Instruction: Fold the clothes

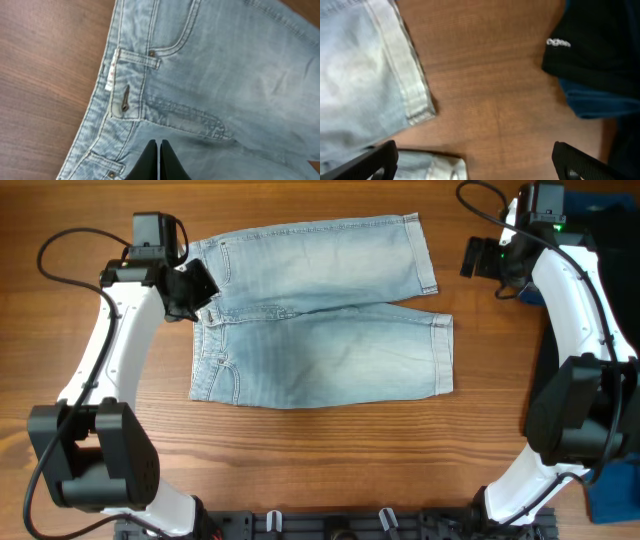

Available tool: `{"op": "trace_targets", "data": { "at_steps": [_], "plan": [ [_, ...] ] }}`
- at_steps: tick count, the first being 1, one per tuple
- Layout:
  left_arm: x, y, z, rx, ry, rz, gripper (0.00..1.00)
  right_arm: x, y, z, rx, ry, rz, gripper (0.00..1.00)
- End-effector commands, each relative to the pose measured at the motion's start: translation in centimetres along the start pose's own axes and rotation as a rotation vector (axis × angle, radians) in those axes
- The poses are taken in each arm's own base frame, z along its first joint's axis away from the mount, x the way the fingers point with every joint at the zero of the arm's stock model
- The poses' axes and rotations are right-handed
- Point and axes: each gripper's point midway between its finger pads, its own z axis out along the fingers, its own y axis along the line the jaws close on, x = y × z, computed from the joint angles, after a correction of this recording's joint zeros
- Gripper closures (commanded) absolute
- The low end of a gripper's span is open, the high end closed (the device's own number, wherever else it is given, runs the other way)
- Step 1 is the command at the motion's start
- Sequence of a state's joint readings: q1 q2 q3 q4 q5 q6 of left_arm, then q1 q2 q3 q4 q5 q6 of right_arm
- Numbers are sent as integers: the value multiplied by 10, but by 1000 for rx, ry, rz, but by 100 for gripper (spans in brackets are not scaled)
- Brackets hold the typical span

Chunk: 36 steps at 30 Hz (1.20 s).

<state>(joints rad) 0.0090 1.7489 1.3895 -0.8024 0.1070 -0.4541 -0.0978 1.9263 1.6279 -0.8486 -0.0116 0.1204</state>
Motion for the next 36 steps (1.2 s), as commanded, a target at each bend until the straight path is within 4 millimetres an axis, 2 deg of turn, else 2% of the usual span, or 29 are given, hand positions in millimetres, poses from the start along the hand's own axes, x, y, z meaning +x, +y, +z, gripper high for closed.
{"op": "trace_targets", "data": {
  "at_steps": [1,2,3,4,5,6,8,13,16,18,29,31,34,36],
  "plan": [
    [-3,7,-1,-3,4,-15,93,15,26,-7,-153,78,41,2],
    [-5,10,-1,-17,-5,-17,77,32,30,-9,-176,150,50,65],
    [-6,12,-1,-30,-11,-17,48,48,30,-12,-181,214,61,96],
    [-5,13,-1,-32,-8,-17,26,67,31,-13,-188,288,69,96],
    [-4,13,-1,-33,-6,-17,9,78,30,-12,-185,326,74,96],
    [-3,13,-1,-35,-2,-18,0,89,30,-7,-181,359,71,96],
    [-3,13,-1,-35,-2,-18,0,105,31,4,-183,387,45,96],
    [-3,13,-1,-34,-1,-18,0,122,43,40,-271,343,48,96],
    [-3,13,-1,-34,-1,-18,0,120,57,47,-363,296,21,96],
    [-3,13,-1,-34,-2,-18,0,117,59,51,-372,271,21,96],
    [-3,13,-1,-34,-2,-18,0,106,56,61,-358,198,7,96],
    [-3,13,-1,-35,-2,-18,0,105,67,56,-423,200,10,96],
    [-3,13,-1,-34,-2,-18,0,109,92,38,-597,235,25,96],
    [-3,13,-1,-35,-2,-18,0,119,86,39,-562,281,40,96]
  ]
}}
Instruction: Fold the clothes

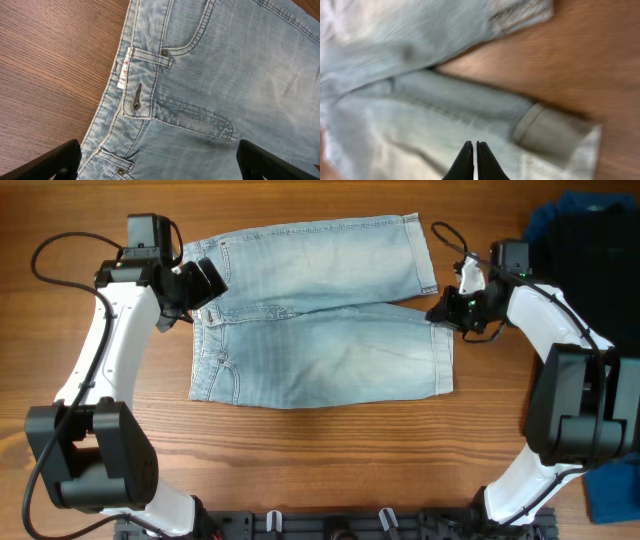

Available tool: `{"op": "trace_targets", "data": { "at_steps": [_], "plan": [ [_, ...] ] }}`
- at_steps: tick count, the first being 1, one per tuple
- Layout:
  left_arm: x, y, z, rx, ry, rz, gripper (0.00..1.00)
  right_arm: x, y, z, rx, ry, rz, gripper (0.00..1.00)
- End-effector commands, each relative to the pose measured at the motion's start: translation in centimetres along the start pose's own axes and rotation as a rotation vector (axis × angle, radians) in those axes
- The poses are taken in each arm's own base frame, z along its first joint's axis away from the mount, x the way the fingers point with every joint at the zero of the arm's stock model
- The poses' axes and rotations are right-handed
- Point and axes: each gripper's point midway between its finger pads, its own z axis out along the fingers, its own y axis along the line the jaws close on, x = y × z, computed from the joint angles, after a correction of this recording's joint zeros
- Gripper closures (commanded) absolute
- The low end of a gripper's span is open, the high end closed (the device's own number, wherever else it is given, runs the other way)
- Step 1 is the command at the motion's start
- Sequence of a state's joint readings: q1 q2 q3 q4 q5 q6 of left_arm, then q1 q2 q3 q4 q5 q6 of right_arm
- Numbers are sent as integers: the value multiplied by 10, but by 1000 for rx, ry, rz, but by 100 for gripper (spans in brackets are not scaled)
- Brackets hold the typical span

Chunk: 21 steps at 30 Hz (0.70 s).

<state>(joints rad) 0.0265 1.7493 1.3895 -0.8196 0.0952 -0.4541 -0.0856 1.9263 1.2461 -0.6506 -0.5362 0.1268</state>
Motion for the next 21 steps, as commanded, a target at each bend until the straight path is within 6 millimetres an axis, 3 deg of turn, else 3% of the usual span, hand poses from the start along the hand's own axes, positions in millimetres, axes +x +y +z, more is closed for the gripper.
{"op": "trace_targets", "data": {
  "at_steps": [1,6,13,21],
  "plan": [
    [-2,3,0,-10,-6,0,0,13,1,-1,2,51,8,96],
    [-2,3,0,-10,-7,0,0,24,-51,-2,294,66,14,96],
    [-2,3,0,-10,-6,0,0,10,-56,14,264,-53,28,96],
    [-2,3,0,-10,-6,0,0,5,-27,19,88,-61,-26,96]
  ]
}}
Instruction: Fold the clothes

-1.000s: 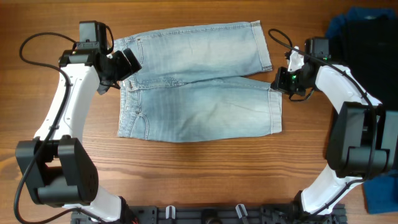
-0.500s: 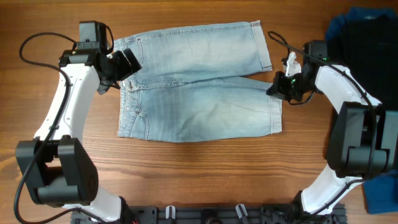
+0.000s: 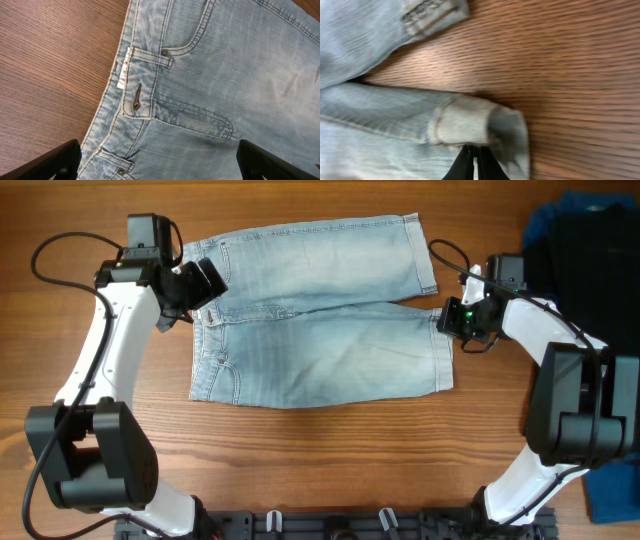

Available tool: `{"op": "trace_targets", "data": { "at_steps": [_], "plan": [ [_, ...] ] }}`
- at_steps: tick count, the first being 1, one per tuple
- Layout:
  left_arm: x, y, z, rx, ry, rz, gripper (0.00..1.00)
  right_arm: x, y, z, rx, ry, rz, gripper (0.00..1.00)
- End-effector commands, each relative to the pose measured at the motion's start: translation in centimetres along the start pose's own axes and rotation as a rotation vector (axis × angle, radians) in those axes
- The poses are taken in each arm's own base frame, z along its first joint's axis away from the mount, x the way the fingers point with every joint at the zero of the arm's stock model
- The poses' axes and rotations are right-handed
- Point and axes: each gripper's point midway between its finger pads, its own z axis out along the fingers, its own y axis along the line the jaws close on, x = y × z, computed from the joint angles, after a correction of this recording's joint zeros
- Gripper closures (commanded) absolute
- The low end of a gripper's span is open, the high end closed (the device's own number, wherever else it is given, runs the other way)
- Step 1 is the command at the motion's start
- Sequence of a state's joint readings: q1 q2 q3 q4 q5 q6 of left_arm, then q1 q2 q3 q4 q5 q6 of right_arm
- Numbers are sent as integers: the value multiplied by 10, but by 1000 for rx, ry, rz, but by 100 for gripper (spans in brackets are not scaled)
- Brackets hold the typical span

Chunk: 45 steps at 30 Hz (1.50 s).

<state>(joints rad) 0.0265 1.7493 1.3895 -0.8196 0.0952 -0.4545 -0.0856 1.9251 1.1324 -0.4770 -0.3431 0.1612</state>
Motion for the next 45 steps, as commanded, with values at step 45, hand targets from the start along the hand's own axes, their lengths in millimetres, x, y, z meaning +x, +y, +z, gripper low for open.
{"op": "trace_targets", "data": {
  "at_steps": [45],
  "plan": [
    [-2,3,0,-10,-6,0,0,-70,30,32,56,-186,-252,96]
  ]
}}
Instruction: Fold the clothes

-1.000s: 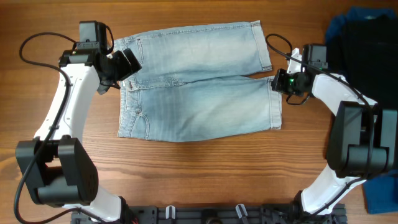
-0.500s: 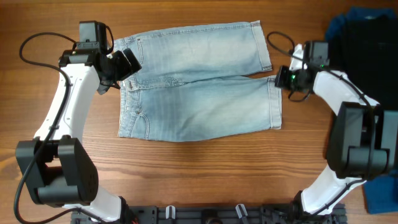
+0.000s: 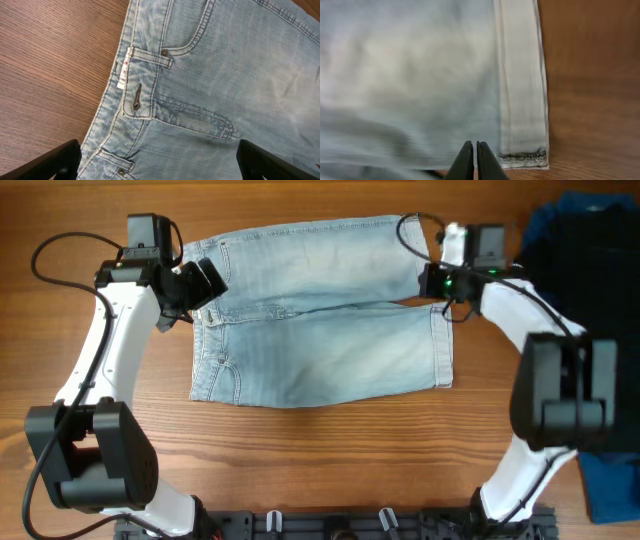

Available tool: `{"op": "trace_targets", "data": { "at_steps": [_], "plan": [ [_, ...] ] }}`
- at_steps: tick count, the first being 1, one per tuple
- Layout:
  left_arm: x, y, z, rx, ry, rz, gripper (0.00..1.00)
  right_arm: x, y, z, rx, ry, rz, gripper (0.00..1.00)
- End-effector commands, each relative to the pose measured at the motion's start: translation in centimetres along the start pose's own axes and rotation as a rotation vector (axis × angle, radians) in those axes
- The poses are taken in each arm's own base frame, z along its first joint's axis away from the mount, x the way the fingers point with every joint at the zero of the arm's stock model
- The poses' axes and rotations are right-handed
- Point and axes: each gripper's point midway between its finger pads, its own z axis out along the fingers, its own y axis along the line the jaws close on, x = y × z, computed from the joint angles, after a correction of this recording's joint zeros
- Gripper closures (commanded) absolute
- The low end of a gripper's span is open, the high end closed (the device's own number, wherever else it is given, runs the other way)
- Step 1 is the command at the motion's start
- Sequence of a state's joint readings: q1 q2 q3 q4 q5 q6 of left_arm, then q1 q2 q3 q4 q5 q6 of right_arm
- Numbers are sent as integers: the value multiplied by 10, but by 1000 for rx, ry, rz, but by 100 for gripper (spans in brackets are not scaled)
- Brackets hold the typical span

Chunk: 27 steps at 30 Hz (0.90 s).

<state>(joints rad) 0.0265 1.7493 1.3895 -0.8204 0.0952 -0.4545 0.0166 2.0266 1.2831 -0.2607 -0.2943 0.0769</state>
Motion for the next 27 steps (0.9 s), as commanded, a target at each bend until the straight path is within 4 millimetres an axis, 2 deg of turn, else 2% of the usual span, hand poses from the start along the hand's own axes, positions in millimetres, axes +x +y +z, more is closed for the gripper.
{"op": "trace_targets", "data": {
  "at_steps": [1,6,8,9,11,12,13,15,16,17,18,20,24,25,27],
  "plan": [
    [-2,3,0,-10,-7,0,0,22,-23,17,89,67,0,96],
    [-2,3,0,-10,-7,0,0,34,-42,5,214,122,10,96],
    [-2,3,0,-10,-7,0,0,24,-51,-13,292,91,28,96],
    [-2,3,0,-10,-7,0,0,13,-47,-22,287,55,22,96],
    [-2,3,0,-10,-7,0,0,-7,-39,-37,274,-7,12,82],
    [-2,3,0,-10,-7,0,0,-20,-33,-49,260,-46,6,72],
    [-2,3,0,-10,-7,0,0,-32,-23,-69,241,-78,2,70],
    [-2,3,0,-10,-7,0,0,-36,-12,-109,239,-99,82,69],
    [-2,3,0,-10,-7,0,0,-31,-10,-124,244,-92,121,69],
    [-2,3,0,-10,-7,0,0,-21,-9,-141,251,-69,182,67],
    [-2,3,0,-10,-7,0,0,-2,-8,-160,265,-18,273,67],
    [-2,3,0,-10,-7,0,0,54,-8,-192,335,156,414,67],
    [-2,3,0,-10,-7,0,0,116,-9,-205,430,356,589,67],
    [-2,3,0,-10,-7,0,0,134,-9,-203,454,398,652,66],
    [-2,3,0,-10,-7,0,0,152,-11,-192,464,423,718,64]
  ]
}}
